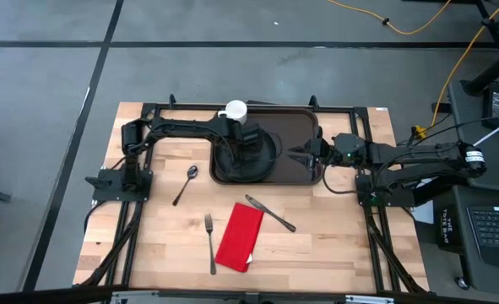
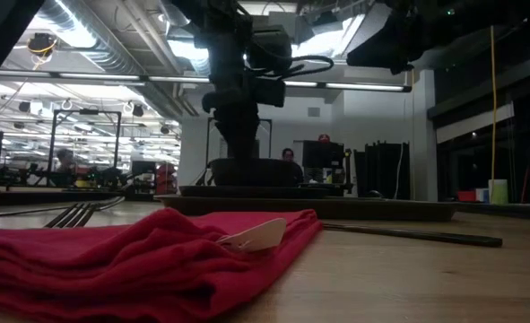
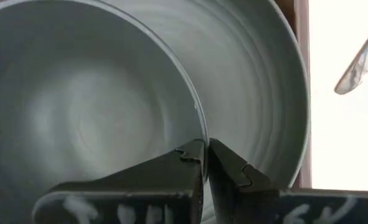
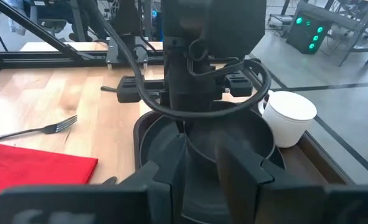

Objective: Set up tray
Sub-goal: Put the black bowl on the black plate on the brown serving tray, then put the red table napkin on the brown serving tray to the top right of the black plate

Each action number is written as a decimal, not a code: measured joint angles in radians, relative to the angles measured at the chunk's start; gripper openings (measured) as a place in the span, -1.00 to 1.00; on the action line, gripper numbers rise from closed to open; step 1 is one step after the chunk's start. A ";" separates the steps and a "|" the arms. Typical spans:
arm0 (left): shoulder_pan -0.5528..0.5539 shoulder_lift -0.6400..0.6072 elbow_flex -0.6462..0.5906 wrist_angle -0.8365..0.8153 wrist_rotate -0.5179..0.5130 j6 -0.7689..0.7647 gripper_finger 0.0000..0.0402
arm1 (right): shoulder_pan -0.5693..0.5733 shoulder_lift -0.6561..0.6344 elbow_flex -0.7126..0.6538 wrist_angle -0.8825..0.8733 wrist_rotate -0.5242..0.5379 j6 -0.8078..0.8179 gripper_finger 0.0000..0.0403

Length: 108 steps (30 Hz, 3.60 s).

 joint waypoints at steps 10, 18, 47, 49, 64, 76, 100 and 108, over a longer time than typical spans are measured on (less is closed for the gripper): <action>0.000 -0.002 -0.024 0.004 -0.010 0.002 -0.92 | 0.000 0.000 0.000 -0.003 0.000 0.001 -0.54; 0.000 0.000 -0.026 0.001 -0.013 -0.002 -0.84 | 0.000 0.000 0.000 -0.004 0.000 0.000 -0.54; -0.034 -0.006 0.173 -0.202 -0.039 -0.035 -0.74 | 0.000 0.000 0.000 -0.007 0.000 -0.001 -0.54; -0.039 -0.007 0.211 -0.255 -0.052 -0.061 -0.76 | 0.000 0.000 0.000 -0.007 0.000 -0.001 -0.54; -0.163 -0.458 -0.147 0.038 -0.145 -0.136 -0.99 | 0.009 0.002 0.000 -0.032 -0.008 0.030 -0.54; -0.310 -0.880 -0.674 0.385 -0.200 -0.272 -1.00 | 0.039 0.056 0.000 0.010 -0.008 -0.001 -0.54; -0.361 -1.044 -1.106 0.839 -0.211 -0.398 -1.00 | 0.039 0.284 0.000 0.177 -0.008 -0.057 -0.54; -0.552 -0.903 -1.060 1.006 -0.303 -0.401 -1.00 | 0.073 0.280 0.000 0.154 -0.009 -0.061 -0.62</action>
